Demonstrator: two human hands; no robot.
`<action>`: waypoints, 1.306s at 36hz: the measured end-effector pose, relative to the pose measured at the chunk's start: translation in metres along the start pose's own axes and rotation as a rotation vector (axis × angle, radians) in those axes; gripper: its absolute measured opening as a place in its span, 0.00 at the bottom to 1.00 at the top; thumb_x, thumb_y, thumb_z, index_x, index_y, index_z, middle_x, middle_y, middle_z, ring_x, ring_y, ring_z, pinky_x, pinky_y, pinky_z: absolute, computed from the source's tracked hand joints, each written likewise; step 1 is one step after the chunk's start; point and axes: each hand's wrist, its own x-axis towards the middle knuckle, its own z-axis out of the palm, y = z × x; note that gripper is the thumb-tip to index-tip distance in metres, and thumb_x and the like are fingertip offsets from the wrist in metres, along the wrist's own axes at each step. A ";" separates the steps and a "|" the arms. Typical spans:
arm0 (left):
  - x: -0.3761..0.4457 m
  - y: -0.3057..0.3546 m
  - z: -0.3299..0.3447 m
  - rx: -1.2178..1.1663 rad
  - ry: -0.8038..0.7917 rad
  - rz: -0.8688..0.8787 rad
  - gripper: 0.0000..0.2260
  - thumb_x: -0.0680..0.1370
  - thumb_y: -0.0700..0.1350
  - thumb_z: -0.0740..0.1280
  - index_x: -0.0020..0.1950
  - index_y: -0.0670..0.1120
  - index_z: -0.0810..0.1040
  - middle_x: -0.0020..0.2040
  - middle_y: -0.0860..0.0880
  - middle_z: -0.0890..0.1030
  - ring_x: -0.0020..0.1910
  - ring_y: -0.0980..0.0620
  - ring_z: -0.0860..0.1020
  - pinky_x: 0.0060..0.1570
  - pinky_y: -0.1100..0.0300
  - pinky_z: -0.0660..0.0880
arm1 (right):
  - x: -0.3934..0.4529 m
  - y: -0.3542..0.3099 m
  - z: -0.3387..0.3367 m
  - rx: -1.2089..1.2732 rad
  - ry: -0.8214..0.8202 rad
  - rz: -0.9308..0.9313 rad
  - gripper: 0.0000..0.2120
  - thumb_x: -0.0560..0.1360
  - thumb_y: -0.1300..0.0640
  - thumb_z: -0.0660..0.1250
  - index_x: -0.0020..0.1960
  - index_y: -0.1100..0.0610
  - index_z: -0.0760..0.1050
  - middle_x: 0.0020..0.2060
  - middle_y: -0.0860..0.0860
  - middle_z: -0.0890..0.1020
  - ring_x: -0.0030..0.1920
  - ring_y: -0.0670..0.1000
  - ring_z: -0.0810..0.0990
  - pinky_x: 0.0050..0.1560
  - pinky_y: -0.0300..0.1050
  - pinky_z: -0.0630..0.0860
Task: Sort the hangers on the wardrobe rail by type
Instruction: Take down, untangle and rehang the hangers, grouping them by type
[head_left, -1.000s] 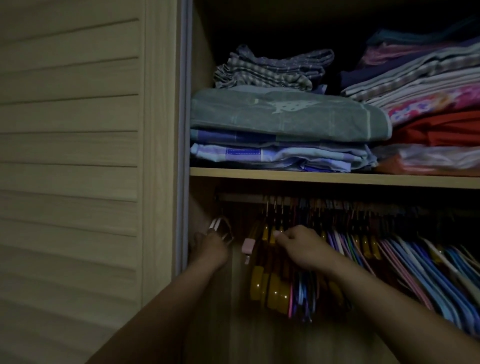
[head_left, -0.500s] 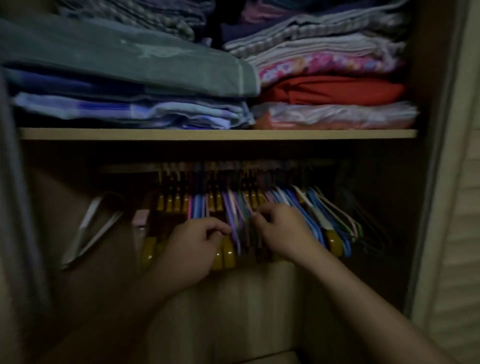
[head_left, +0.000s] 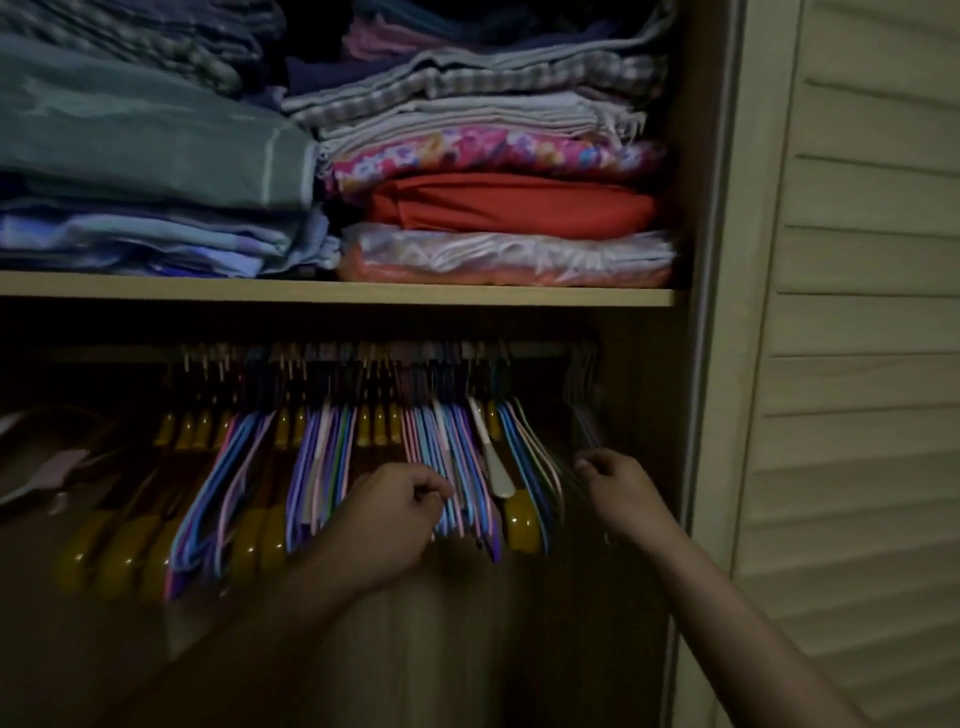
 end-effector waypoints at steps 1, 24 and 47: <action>0.001 0.001 0.002 0.015 0.005 -0.018 0.08 0.83 0.46 0.63 0.55 0.55 0.81 0.49 0.56 0.83 0.47 0.60 0.79 0.52 0.57 0.79 | 0.006 0.001 0.004 0.038 -0.022 0.024 0.14 0.82 0.53 0.61 0.64 0.57 0.78 0.60 0.55 0.80 0.63 0.56 0.77 0.62 0.49 0.73; -0.025 0.003 -0.030 -0.017 0.142 -0.204 0.08 0.82 0.46 0.63 0.52 0.58 0.79 0.49 0.56 0.82 0.48 0.53 0.81 0.48 0.53 0.81 | 0.040 -0.022 0.016 0.116 0.058 -0.059 0.14 0.82 0.58 0.58 0.66 0.50 0.72 0.52 0.50 0.79 0.51 0.52 0.80 0.48 0.49 0.78; -0.116 -0.035 0.086 -0.525 -0.139 -0.156 0.12 0.81 0.33 0.64 0.51 0.47 0.83 0.44 0.49 0.86 0.44 0.53 0.84 0.47 0.60 0.78 | 0.003 0.064 0.055 -0.299 -0.357 0.190 0.14 0.77 0.65 0.66 0.61 0.68 0.76 0.58 0.62 0.79 0.61 0.63 0.78 0.52 0.48 0.73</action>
